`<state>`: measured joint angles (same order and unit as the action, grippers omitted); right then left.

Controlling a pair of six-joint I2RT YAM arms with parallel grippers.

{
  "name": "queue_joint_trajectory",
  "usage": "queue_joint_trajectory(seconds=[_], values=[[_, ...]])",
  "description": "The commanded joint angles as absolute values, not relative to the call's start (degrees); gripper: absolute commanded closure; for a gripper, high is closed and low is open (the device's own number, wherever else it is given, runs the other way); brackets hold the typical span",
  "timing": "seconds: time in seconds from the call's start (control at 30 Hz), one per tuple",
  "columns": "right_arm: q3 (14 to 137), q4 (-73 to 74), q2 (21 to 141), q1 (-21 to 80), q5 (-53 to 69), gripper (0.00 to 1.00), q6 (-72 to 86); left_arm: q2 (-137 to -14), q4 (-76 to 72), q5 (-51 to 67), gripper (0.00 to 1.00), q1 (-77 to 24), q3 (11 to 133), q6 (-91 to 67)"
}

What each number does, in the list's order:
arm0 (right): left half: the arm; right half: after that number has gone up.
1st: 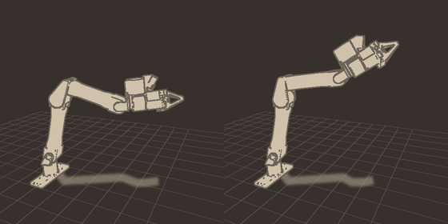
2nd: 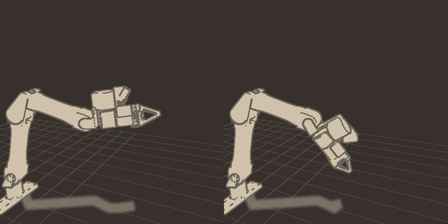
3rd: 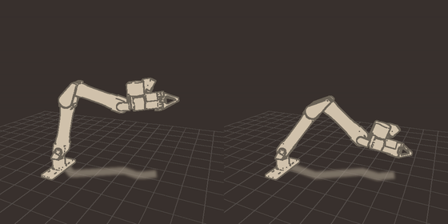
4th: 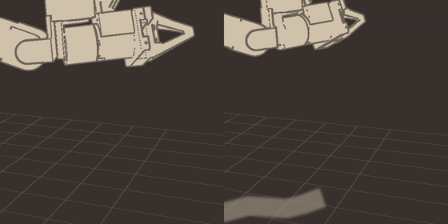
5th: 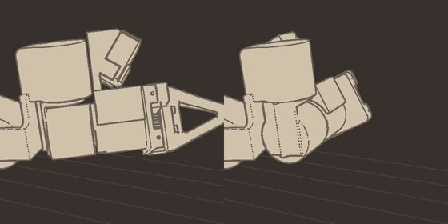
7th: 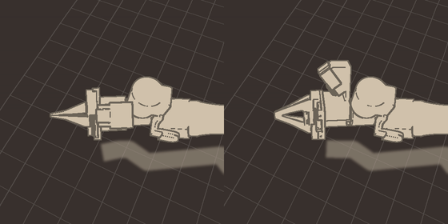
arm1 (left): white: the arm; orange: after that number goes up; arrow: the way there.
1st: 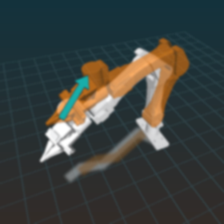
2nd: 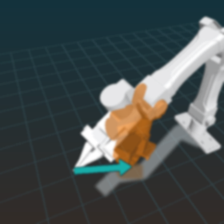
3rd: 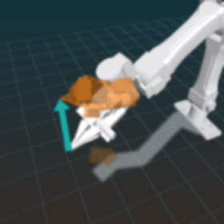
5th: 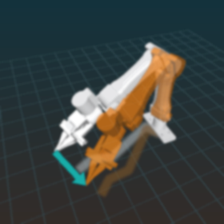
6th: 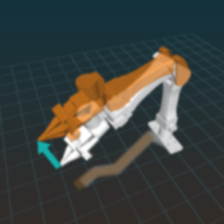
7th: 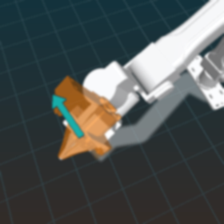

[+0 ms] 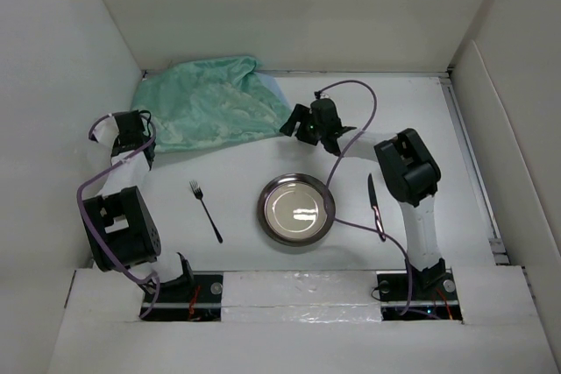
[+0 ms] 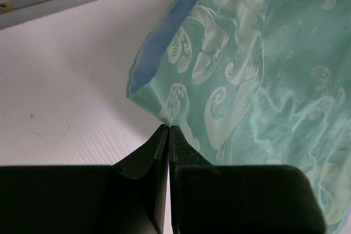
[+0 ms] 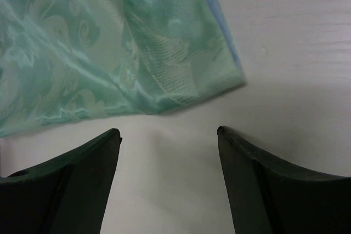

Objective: Set the dinner table for one person

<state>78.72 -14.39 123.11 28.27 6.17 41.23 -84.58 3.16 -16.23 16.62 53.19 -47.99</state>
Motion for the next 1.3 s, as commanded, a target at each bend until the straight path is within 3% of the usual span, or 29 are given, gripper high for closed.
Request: queue_joint_trajectory(seconds=[0.0,0.4,0.73,0.9,1.07,1.27], values=[[83.6,-12.0,125.1,29.8,4.2,0.24,43.0,-84.6,4.9,-16.3,1.00,17.0,55.0,-46.3],[84.9,-10.8,126.6,29.8,-5.2,0.39,50.4,-83.9,4.4,-15.9,1.00,17.0,56.6,-44.8],[90.5,-8.6,130.6,27.7,-4.0,0.52,57.0,-83.1,4.2,-16.5,1.00,17.0,56.3,-44.2],[90.1,-9.9,130.7,27.2,-4.7,0.67,59.1,-82.7,4.1,-16.5,1.00,17.0,56.7,-44.1],[88.0,-13.4,127.6,26.5,-7.6,0.97,57.7,-82.5,4.0,-15.6,1.00,17.0,57.0,-44.8],[84.6,-17.4,120.2,27.8,-12.2,1.00,49.3,-79.7,2.3,-14.2,1.00,17.0,57.9,-45.5]])
